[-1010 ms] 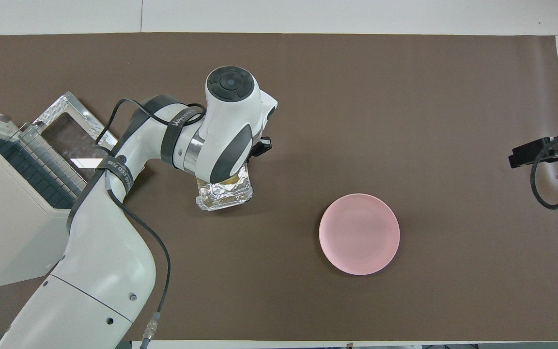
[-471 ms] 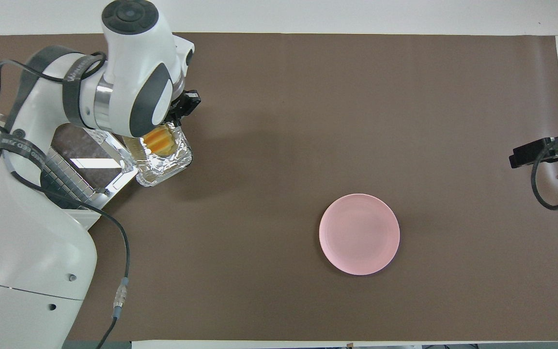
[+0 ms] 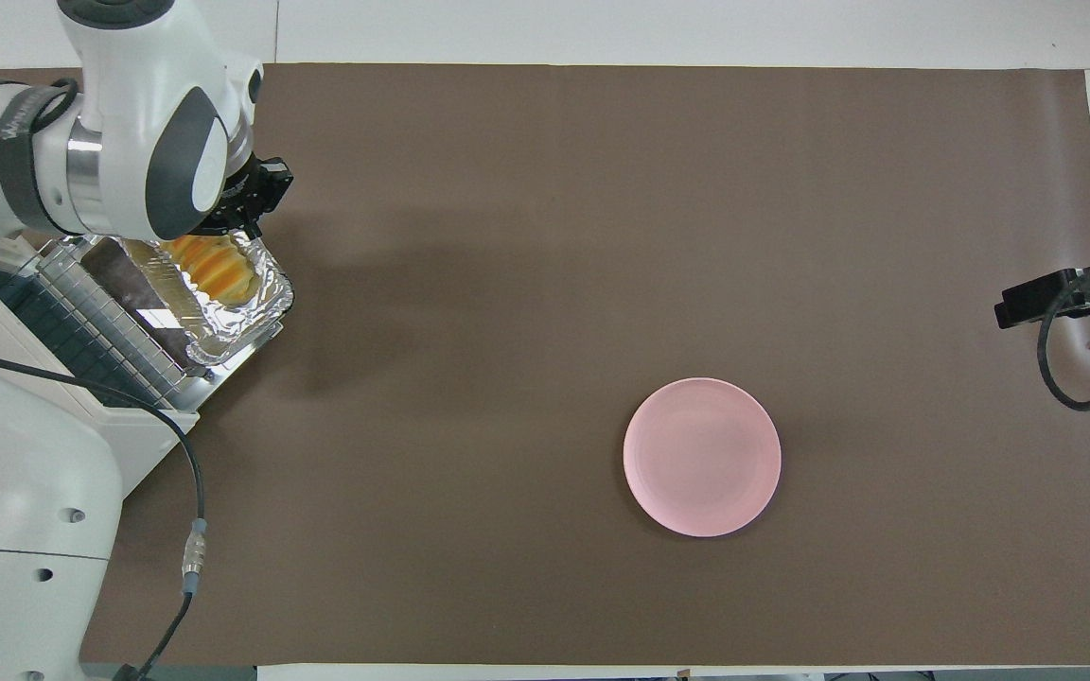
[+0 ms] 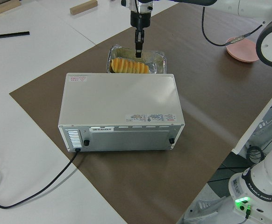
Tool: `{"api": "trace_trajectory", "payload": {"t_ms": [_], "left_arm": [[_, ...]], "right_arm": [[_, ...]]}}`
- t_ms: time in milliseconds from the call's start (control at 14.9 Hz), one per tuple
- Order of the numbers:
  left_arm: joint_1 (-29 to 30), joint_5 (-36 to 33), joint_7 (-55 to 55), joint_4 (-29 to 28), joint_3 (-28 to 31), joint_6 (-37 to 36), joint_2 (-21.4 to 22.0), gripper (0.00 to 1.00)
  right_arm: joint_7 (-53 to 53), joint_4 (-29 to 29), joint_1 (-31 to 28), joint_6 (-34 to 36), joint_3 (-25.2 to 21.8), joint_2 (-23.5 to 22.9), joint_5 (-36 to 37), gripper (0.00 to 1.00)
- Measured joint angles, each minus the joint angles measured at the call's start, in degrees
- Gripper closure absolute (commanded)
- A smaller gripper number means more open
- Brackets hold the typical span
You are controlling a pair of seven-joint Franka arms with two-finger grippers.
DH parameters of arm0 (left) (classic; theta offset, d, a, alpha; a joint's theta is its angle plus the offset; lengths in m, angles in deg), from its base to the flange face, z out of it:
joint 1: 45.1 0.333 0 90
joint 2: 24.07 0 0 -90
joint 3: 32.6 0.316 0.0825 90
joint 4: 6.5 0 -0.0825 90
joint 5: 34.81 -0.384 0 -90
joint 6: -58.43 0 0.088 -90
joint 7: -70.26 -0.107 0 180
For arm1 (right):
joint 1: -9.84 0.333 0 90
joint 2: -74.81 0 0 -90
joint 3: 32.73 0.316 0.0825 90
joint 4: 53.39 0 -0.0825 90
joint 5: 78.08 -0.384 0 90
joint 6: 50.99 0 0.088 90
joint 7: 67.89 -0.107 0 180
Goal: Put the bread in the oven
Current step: 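Carry the foil tray with the left gripper into the open toaster oven, then release the foil tray inside the oven and raise the left gripper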
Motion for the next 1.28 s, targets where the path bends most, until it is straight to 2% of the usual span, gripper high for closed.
{"api": "trace_trajectory", "payload": {"t_ms": [269, 606, 1010, 1279], "left_arm": [[2.8, -0.2, 0.1, -0.3, 1.1, -2.1, -0.2, 1.0], [4.4, -0.6, 0.0, -1.9, 2.6, -2.1, -0.4, 1.0], [4.4, -2.6, -1.6, -7.6, 2.7, -1.8, 0.8, 1.0], [4.4, -2.7, -3.2, -9.4, 2.7, -1.8, 2.0, 1.0]], "right_arm": [[0.0, 0.0, 1.8, 0.0, -2.2, 0.0, 0.0, 0.0], [0.0, 0.0, 1.1, 0.0, -1.7, 0.0, 0.0, 0.0], [0.0, 0.0, 0.9, 0.0, -1.6, 0.0, 0.0, 0.0], [0.0, 0.2, 0.9, 0.2, -1.6, 0.4, 0.0, 0.0]]}}
